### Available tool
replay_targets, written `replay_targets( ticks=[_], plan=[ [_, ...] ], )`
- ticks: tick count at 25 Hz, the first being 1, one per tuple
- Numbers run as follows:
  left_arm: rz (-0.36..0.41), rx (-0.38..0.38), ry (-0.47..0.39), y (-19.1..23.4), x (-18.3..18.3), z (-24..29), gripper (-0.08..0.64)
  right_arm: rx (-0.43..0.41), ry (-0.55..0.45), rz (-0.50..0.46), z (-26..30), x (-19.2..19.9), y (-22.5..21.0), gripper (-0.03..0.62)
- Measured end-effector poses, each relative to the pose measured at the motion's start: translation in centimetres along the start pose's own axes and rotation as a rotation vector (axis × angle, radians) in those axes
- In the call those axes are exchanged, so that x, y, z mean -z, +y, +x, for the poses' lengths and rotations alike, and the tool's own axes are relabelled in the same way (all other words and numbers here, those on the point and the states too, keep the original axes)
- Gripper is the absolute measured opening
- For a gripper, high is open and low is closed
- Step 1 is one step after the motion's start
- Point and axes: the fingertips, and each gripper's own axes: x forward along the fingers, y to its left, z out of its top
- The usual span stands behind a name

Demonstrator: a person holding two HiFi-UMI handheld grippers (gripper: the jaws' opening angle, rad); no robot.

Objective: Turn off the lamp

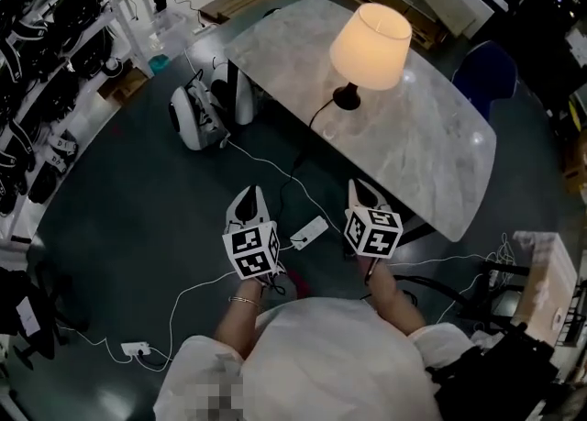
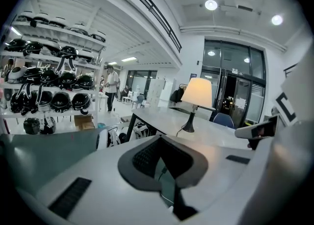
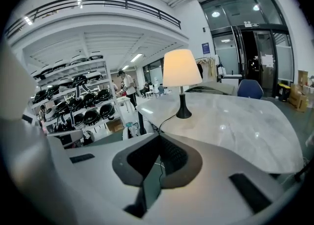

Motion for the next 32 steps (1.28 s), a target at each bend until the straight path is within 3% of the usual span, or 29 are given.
replay_targets(
  ticks=[7, 12, 21, 32],
  plan=[
    [-0.013, 0.007, 0.028, 1.1, -0.1, 4.2, 0.006, 0.034, 0.066, 0.025, 2.5, 1.4, -1.8, -0.002],
    [-0.005, 0.024, 0.066, 0.6, 2.0, 6.0, 0.006, -0.007, 0.119, 0.026, 5.0, 3.7, -1.4, -0.001],
    [-0.005, 0.006, 0.131, -0.5, 6.9, 10.4, 0.006, -0.074, 0.191, 0.004, 9.8, 6.8, -1.8, -0.002],
    [-0.042, -0.027, 0.166, 0.7, 16.2, 16.6, 0.006, -0.034, 0.223, 0.079, 16.1, 13.7, -4.1, -0.002]
  ],
)
